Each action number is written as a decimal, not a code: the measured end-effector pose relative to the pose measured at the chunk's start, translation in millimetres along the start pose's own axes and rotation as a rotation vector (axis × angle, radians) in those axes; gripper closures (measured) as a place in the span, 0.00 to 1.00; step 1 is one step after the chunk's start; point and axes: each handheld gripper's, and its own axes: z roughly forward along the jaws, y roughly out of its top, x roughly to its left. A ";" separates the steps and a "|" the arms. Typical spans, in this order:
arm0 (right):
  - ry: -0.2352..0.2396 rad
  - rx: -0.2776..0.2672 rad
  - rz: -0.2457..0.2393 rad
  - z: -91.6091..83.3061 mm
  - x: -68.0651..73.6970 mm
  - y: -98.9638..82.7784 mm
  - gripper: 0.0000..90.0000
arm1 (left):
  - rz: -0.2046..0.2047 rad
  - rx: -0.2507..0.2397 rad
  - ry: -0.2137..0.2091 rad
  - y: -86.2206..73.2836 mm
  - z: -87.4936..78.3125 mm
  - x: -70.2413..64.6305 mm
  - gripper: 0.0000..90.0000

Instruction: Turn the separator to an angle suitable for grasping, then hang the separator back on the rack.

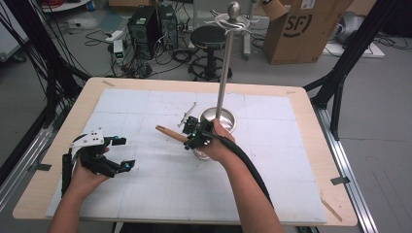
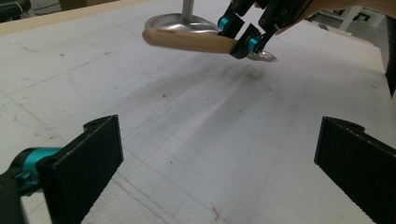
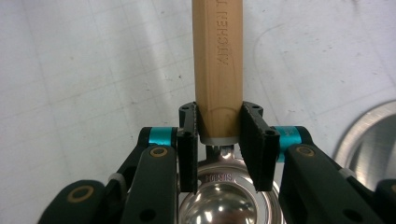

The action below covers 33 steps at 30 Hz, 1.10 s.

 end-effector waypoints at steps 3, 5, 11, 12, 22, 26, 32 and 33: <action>0.001 -0.030 0.016 -7.8 -2.8 -6.5 0.77 | 0.000 -0.003 -0.002 0.1 0.4 0.2 0.02; 0.000 -0.043 0.030 -12.2 -4.6 -11.1 0.77 | 0.001 0.002 -0.003 0.0 0.7 -0.4 0.02; 0.000 -0.089 0.048 -27.6 -7.0 -22.5 0.77 | 0.016 0.008 -0.007 0.9 0.7 -3.7 0.02; 0.000 -0.089 0.048 -27.6 -7.0 -22.5 0.77 | 0.016 0.008 -0.007 0.9 0.7 -3.7 0.02; 0.001 -0.128 0.065 -38.3 -9.8 -34.8 0.77 | 0.018 0.011 -0.009 1.3 2.3 -4.6 0.02; 0.005 -0.147 0.074 -42.4 -11.7 -40.4 0.77 | 0.014 0.010 -0.013 1.3 2.8 -4.3 0.02; -0.008 -0.186 0.073 -52.0 -12.5 -46.2 0.77 | 0.018 0.014 -0.007 1.7 2.3 -5.3 0.02; -0.010 -0.192 0.076 -53.9 -11.7 -47.1 0.77 | 0.016 0.012 -0.008 1.7 2.4 -5.8 0.02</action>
